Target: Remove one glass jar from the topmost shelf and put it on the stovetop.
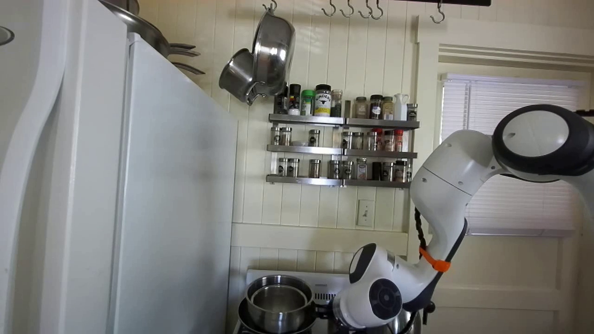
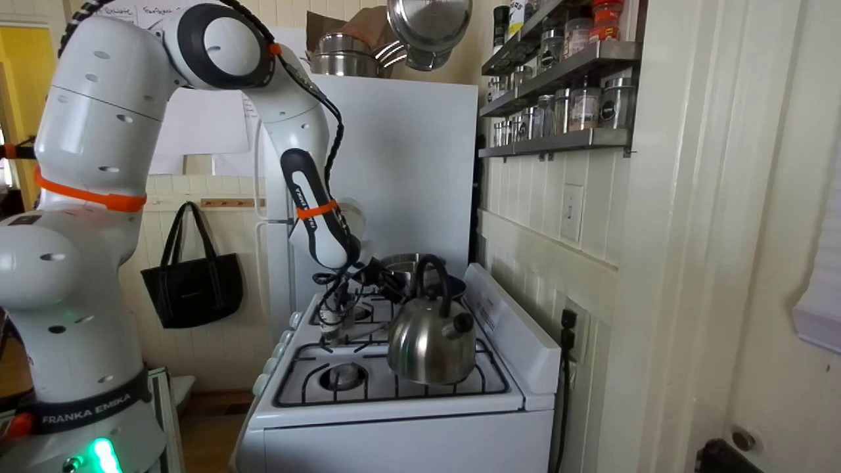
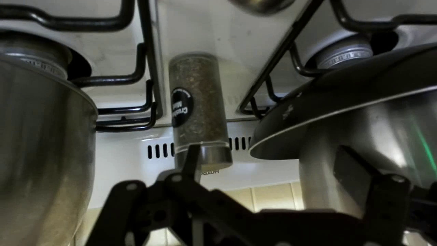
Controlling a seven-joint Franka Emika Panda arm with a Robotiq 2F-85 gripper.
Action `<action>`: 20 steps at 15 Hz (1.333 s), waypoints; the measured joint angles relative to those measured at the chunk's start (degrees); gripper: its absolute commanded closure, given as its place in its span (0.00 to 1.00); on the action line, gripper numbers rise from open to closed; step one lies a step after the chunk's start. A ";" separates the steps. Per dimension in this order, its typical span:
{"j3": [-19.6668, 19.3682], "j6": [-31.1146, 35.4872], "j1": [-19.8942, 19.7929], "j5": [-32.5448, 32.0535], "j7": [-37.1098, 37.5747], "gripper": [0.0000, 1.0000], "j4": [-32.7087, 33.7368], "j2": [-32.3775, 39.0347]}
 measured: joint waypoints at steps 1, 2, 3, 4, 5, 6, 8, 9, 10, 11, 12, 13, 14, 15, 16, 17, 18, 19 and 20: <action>-1.03 1.99 1.17 2.04 -0.18 0.00 -0.01 -1.23; -2.06 3.68 2.30 4.11 -0.39 0.00 -0.10 -2.54; -3.12 5.11 3.36 6.20 -0.66 0.00 -0.32 -3.93; -4.21 6.56 4.33 8.30 -1.16 0.00 -0.60 -5.31; -5.27 8.08 5.18 10.62 -1.91 0.00 -0.96 -6.69; -6.37 9.53 5.98 13.19 -3.08 0.00 -1.37 -8.14; -8.57 12.63 7.40 20.30 -6.93 0.00 -2.66 -11.37; -9.65 14.08 8.00 24.80 -9.74 0.00 -3.68 -13.18; -10.75 15.56 8.59 29.35 -12.76 0.00 -4.99 -15.07; -11.90 17.80 9.09 33.90 -15.87 0.00 -6.51 -16.99; -12.99 19.98 9.51 38.37 -19.13 0.00 -8.29 -18.81; -14.07 22.07 10.01 42.79 -22.57 0.00 -10.42 -20.50; -15.02 24.33 10.56 47.04 -26.00 0.00 -12.61 -21.89; -15.71 26.31 11.16 51.05 -29.32 0.00 -14.80 -22.85; -16.25 28.27 11.98 55.16 -32.90 0.00 -16.98 -23.45; -16.49 30.04 12.90 59.26 -36.46 0.00 -19.03 -23.68; -16.48 31.07 14.03 63.48 -40.00 0.00 -21.01 -23.65; -16.32 31.54 15.34 67.65 -43.24 0.00 -22.85 -23.47; -15.91 31.56 16.77 72.03 -46.13 0.00 -24.56 -23.33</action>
